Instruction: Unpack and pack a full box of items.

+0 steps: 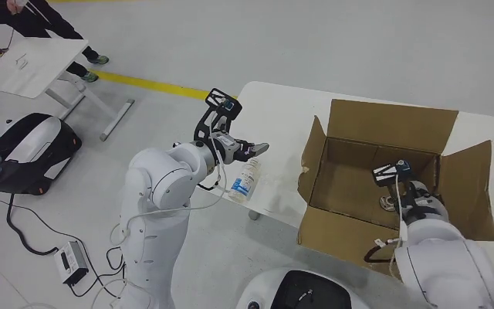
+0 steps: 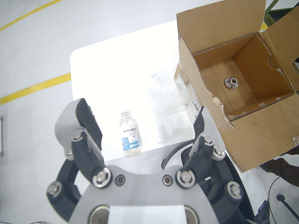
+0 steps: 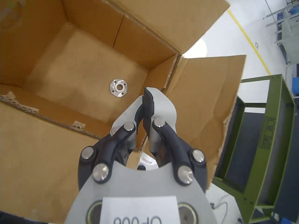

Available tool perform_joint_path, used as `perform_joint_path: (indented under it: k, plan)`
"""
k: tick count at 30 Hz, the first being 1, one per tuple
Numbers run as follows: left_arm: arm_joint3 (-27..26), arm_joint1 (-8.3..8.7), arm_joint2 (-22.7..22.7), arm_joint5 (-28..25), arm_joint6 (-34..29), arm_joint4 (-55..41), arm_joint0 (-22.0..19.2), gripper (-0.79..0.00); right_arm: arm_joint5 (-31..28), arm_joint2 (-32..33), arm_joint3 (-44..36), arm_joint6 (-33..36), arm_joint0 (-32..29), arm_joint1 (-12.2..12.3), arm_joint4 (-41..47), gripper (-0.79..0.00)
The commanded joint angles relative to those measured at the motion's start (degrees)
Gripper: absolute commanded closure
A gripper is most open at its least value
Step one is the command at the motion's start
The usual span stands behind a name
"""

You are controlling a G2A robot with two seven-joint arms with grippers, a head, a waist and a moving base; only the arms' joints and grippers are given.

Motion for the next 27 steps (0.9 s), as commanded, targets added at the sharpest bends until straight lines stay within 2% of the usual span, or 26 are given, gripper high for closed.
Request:
perform_joint_path:
  k: [1,5,15,17,21,27]
  plan:
    - [0.0,0.00,0.0,0.0,0.0,0.0,0.0,-0.785,-0.5,-0.2,3.9,0.8,1.5,-0.3,0.1,0.000]
    - [0.0,0.00,0.0,0.0,0.0,0.0,0.0,-0.785,-2.7,-0.8,7.4,1.2,4.0,-0.9,3.8,0.000]
    - [0.0,0.00,0.0,0.0,0.0,0.0,0.0,-0.785,-2.7,-0.8,7.4,1.2,4.0,-0.9,3.8,0.000]
    - [0.0,0.00,0.0,0.0,0.0,0.0,0.0,-0.785,-3.0,-0.5,8.3,-0.5,3.4,-0.9,4.5,0.000]
    - [0.0,0.00,0.0,0.0,0.0,0.0,0.0,-0.785,-4.1,0.8,14.0,-0.3,6.3,-1.4,9.0,0.000]
    - [0.0,0.00,0.0,0.0,0.0,0.0,0.0,-0.785,-8.5,0.5,25.7,4.3,13.9,-2.3,17.1,0.000]
